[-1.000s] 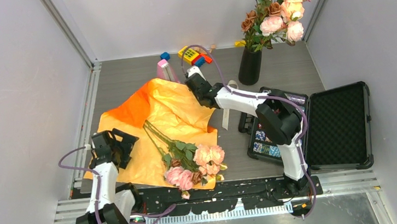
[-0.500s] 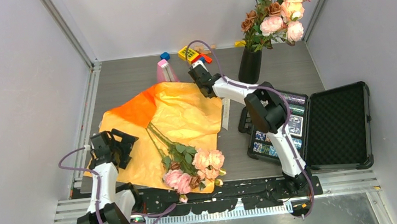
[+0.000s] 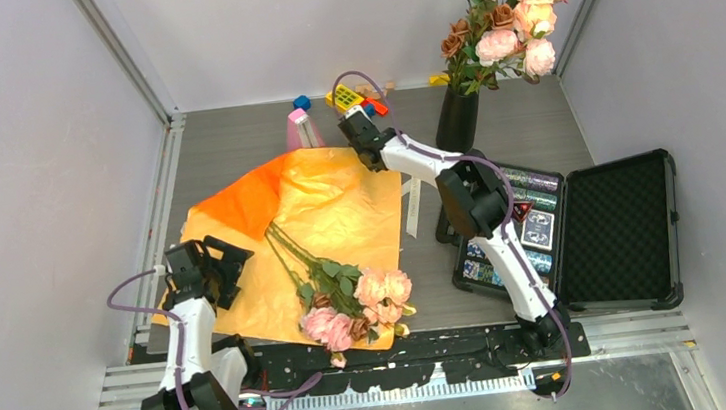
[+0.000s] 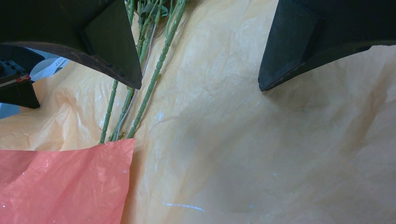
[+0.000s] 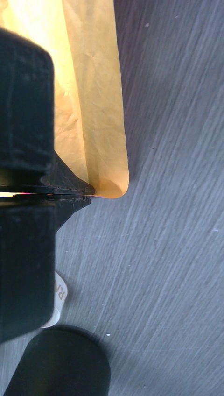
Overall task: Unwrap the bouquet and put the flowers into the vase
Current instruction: Unfold the wrapping paper at the center of the board.
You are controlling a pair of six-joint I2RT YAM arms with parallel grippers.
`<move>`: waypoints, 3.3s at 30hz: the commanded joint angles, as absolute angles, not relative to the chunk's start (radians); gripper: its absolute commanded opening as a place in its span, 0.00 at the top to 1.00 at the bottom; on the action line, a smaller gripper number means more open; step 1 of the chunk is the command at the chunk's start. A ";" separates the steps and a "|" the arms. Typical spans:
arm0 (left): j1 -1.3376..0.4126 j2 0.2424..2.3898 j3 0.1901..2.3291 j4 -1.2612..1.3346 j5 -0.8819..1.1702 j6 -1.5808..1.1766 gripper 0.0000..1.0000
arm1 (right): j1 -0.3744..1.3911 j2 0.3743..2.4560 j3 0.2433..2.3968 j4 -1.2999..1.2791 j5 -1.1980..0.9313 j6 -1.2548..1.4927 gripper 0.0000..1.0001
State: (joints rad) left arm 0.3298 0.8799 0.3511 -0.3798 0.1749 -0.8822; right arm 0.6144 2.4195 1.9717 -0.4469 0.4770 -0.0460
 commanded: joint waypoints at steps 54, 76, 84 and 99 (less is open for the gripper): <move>0.062 1.429 0.714 -0.193 0.169 -0.658 0.29 | 0.603 1.002 1.250 -0.433 0.155 0.308 0.26; 0.061 1.540 0.773 -0.094 0.126 -0.692 0.59 | 0.603 0.941 1.197 -0.422 0.134 0.320 0.25; 0.061 1.574 0.793 -0.081 0.130 -0.697 0.74 | 0.603 0.941 1.192 -0.422 0.125 0.325 0.25; 0.061 1.517 0.809 -0.123 0.124 -0.699 0.77 | 0.603 0.938 1.184 -0.422 0.105 0.333 0.25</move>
